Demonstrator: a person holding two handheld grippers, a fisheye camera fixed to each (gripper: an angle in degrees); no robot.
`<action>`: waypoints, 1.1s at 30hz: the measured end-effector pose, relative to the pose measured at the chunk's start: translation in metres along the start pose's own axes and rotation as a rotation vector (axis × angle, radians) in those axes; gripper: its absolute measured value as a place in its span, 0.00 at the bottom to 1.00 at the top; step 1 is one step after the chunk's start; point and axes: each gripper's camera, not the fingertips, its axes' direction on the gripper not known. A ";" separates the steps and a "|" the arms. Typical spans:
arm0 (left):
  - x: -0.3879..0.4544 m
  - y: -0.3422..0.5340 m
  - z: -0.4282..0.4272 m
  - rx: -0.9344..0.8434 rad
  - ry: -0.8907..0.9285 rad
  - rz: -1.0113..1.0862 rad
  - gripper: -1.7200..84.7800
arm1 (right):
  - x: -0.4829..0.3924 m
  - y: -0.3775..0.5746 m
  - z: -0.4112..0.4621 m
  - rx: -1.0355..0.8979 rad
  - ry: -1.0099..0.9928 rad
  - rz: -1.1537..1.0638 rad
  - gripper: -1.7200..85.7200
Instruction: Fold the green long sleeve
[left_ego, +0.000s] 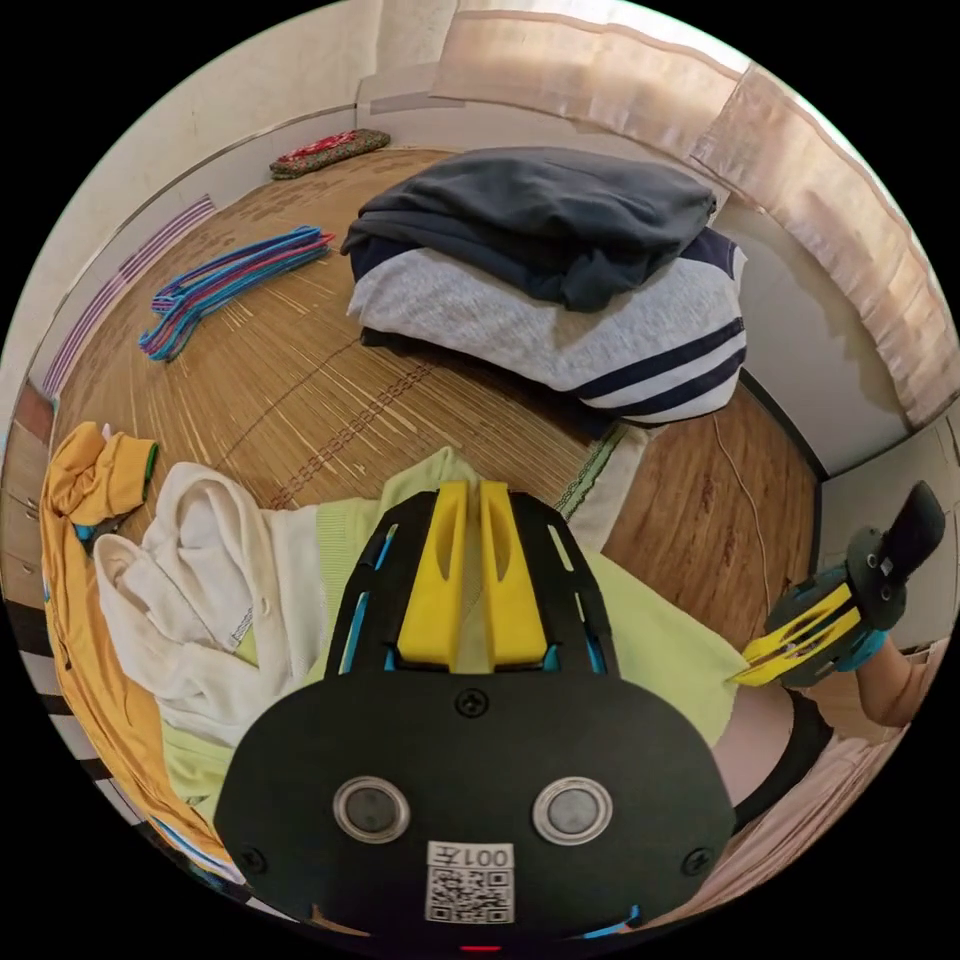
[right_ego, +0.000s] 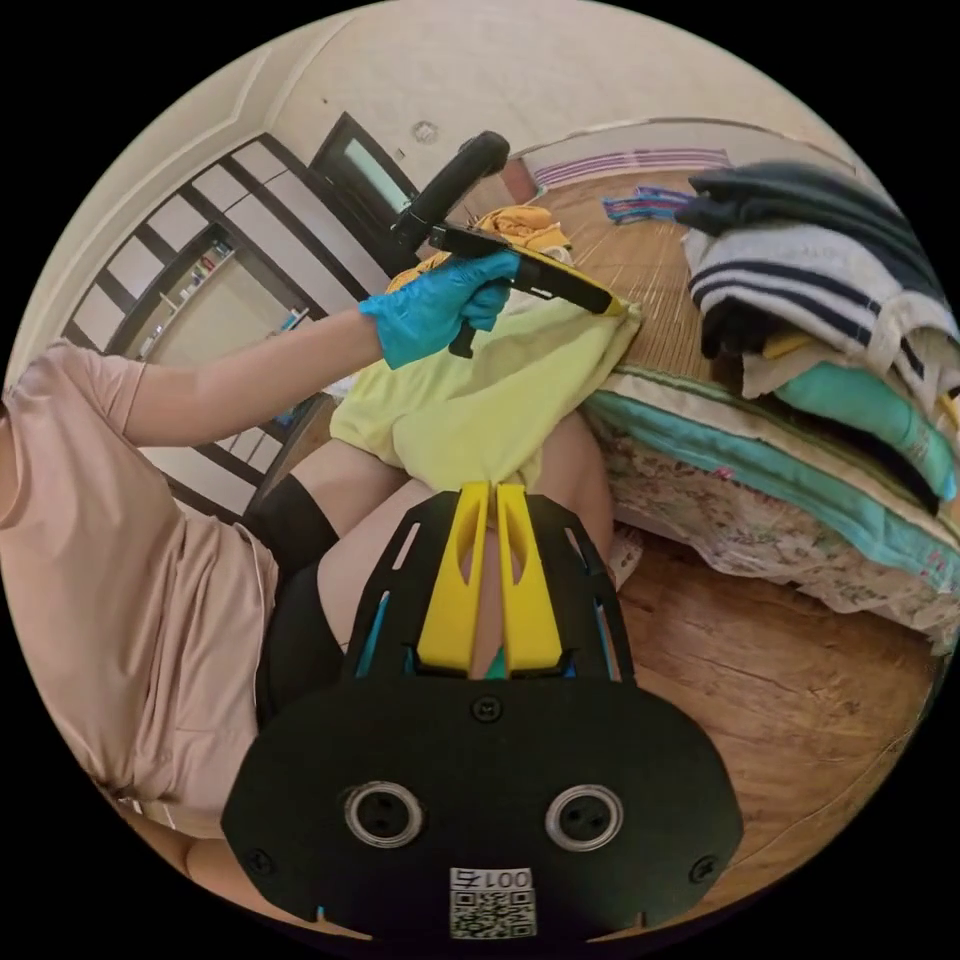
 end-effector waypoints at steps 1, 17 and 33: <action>0.003 -0.002 -0.008 0.017 -0.022 -0.005 0.01 | -0.006 0.000 -0.010 0.023 0.025 -0.029 0.03; 0.022 -0.022 0.022 -0.050 -0.029 -0.019 0.02 | -0.014 0.008 0.014 -0.106 0.145 -0.006 0.03; -0.020 0.086 -0.063 0.154 0.061 -0.202 0.08 | -0.051 -0.019 0.046 -0.097 0.408 -0.048 0.03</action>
